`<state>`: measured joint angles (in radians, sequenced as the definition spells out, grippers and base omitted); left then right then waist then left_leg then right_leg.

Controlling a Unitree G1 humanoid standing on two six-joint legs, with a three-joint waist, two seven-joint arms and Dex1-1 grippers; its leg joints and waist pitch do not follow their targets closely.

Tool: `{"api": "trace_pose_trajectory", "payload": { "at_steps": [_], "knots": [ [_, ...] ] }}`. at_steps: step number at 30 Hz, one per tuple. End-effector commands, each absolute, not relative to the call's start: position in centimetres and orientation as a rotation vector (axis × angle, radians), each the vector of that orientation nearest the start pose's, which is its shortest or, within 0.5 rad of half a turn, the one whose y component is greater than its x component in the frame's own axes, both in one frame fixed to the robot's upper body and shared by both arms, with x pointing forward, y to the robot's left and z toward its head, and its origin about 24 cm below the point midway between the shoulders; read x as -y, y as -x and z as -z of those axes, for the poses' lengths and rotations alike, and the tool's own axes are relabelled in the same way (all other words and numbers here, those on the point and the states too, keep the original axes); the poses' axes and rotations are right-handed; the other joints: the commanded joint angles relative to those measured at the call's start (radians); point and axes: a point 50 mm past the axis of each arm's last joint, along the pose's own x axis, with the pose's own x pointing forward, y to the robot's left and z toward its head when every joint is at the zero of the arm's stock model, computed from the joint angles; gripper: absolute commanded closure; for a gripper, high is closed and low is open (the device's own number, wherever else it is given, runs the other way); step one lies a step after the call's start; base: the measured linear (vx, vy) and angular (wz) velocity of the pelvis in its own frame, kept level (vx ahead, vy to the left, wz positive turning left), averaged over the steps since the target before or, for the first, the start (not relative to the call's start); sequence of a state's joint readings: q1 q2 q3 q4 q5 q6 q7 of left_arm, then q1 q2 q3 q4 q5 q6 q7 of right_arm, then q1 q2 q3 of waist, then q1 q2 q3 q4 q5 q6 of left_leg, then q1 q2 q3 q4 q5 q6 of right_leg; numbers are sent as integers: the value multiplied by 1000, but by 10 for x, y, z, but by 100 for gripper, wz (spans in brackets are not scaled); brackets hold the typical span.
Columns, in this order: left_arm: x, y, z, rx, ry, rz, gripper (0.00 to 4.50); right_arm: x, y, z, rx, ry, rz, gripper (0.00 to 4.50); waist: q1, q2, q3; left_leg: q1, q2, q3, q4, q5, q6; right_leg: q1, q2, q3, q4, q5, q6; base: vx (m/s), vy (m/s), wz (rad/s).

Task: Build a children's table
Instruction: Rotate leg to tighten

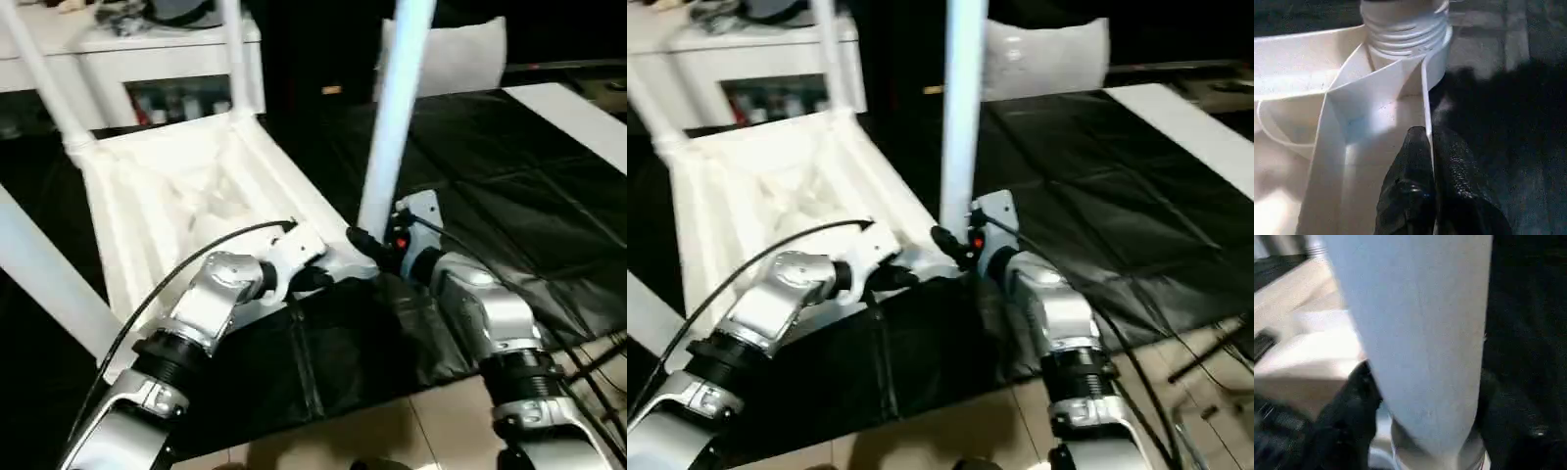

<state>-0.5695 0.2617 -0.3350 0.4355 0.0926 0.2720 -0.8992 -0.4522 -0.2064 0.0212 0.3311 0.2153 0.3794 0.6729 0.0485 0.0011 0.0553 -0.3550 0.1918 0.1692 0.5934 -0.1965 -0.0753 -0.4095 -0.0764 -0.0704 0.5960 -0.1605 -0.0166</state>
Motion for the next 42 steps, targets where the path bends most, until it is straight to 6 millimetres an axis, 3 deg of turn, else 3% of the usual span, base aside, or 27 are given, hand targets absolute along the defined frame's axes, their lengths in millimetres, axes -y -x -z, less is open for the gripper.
{"api": "trace_pose_trajectory", "payload": {
  "at_steps": [1, 3, 8, 13, 14, 15, 20, 30, 31, 34, 35, 39, 42],
  "knots": [
    [-84, -318, -66, -328, -516, 1185, 450, 120, -315, -66, -256, -84, -861, 124, 4, 0, -76, -4, 28, -4, -63, -118, 71, 64, -59, 45, -57, -137, -219, 0, 0, 0],
    [-92, -315, -63, -342, -556, 1250, 450, 133, -311, -66, -262, -48, -904, 94, 15, 1, -74, -4, 29, -2, -62, -106, 79, 64, -61, 45, -56, -125, -231, 0, 0, 0],
    [-103, -310, -62, -330, -602, 1360, 450, 152, -304, -71, -255, 23, -1017, 53, 23, 4, -69, 4, 34, -3, -68, -177, 50, 60, -60, 44, -65, -217, -220, 0, 0, 0],
    [-111, -304, -64, -323, -619, 1544, 450, 161, -293, -78, -277, 79, -1218, 48, 44, 2, -69, 5, 37, 0, -68, -178, 55, 59, -63, 46, -62, -214, -222, 0, 0, 0],
    [-114, -302, -64, -334, -630, 1581, 450, 163, -291, -78, -277, 104, -1262, 65, 47, 2, -70, 5, 39, 0, -68, -179, 53, 59, -64, 45, -61, -215, -224, 0, 0, 0],
    [-115, -301, -64, -343, -639, 1603, 450, 164, -289, -78, -276, 128, -1291, 83, 47, -4, -70, 5, 38, 1, -67, -177, 55, 59, -64, 45, -60, -214, -224, 0, 0, 0],
    [-118, -301, -66, -342, -672, 1663, 450, 165, -283, -77, -311, 119, -1400, 107, 61, -3, -71, 5, 40, 1, -66, -163, 59, 58, -66, 45, -57, -212, -230, 0, 0, 0],
    [-119, -298, -65, -355, -688, 1769, 450, 160, -273, -73, -380, 42, -1549, 185, 64, -5, -71, 3, 40, 1, -66, -163, 54, 59, -67, 44, -60, -243, -221, 0, 0, 0],
    [-119, -298, -65, -355, -687, 1770, 450, 159, -272, -73, -382, 39, -1551, 210, 65, -5, -71, 4, 40, 0, -67, -166, 50, 58, -67, 44, -60, -249, -219, 0, 0, 0],
    [-119, -299, -65, -356, -665, 1764, 450, 159, -272, -73, -385, 25, -1555, 215, 64, -6, -72, 3, 40, 0, -66, -162, 48, 59, -66, 44, -59, -246, -217, 0, 0, 0],
    [-119, -299, -65, -356, -655, 1761, 450, 159, -272, -73, -385, 18, -1556, 236, 64, -6, -71, 3, 40, 0, -66, -160, 49, 59, -67, 45, -59, -244, -217, 0, 0, 0],
    [-118, -301, -65, -386, -538, 1664, 450, 152, -278, -74, -355, -53, -1454, 242, 63, -8, -70, 3, 40, 1, -67, -156, 46, 59, -66, 44, -59, -255, -219, 0, 0, 0],
    [-116, -304, -66, -382, -526, 1604, 450, 147, -285, -72, -353, -65, -1354, 242, 56, -11, -63, 4, 33, -1, -70, -198, 27, 55, -68, 43, -72, -375, -181, 0, 0, 0]
  ]
}}
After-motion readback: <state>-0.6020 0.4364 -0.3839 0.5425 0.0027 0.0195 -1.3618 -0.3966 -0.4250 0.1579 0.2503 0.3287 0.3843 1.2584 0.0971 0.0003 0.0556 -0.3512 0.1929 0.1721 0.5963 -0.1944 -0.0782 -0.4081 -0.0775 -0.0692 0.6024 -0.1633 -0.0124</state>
